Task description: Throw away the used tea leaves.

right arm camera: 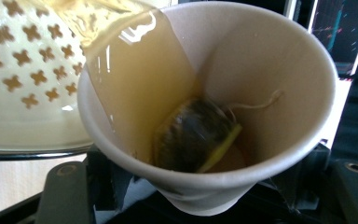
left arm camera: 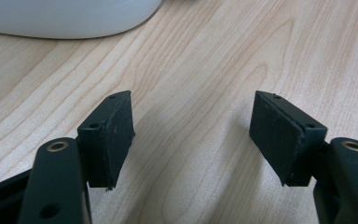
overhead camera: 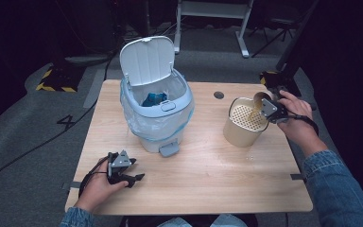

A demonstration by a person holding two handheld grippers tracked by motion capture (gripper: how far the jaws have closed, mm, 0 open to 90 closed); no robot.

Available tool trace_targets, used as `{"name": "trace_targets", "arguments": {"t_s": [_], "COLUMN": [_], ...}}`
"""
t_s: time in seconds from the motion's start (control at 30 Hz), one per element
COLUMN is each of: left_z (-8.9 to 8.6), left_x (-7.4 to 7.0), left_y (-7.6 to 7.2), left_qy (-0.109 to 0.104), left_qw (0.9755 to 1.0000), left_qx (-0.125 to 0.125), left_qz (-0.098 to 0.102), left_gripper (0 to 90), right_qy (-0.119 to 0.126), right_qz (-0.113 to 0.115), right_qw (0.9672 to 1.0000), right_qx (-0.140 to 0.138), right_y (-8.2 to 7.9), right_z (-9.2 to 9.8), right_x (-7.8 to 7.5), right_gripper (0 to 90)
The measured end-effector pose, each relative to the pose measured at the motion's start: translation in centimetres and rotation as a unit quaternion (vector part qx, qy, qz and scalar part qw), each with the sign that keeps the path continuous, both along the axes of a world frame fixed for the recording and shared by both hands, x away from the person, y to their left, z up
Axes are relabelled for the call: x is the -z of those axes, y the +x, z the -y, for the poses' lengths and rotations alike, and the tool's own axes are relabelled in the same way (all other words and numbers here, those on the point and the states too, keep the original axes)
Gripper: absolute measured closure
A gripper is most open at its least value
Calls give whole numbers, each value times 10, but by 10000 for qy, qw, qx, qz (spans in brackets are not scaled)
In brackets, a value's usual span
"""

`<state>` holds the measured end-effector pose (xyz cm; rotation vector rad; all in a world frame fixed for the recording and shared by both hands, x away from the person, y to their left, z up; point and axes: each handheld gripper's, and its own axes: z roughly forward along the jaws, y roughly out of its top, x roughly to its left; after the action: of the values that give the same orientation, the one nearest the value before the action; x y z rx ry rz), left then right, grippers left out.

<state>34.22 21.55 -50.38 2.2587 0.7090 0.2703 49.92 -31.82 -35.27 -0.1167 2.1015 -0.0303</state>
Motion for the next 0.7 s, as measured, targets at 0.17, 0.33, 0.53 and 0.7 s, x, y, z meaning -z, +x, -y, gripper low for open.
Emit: {"name": "trace_targets", "arguments": {"t_s": [0.17, 0.33, 0.53, 0.7], "left_z": [0, 0, 0, 0], "left_x": [0, 0, 0, 0], "left_y": [0, 0, 0, 0], "left_qy": [2, -4, -4, -7], "left_qw": [10000, 10000, 10000, 10000], "left_qx": [-8, -6, -7, -7], "left_qz": [-3, -5, -5, -5], "left_gripper": [308, 308, 308, 308], "right_qy": [-674, -1420, -2571, -3447], "right_qz": [361, 817, 1461, 1807], "right_qw": [9969, 9856, 9528, 9170], "right_qx": [-197, -428, -682, -871], "right_y": [-4, -10, -19, -23], "right_z": [-8, -18, -33, -40], "right_x": [3, 4, 7, 12], "right_gripper": [313, 313, 313, 313]}}
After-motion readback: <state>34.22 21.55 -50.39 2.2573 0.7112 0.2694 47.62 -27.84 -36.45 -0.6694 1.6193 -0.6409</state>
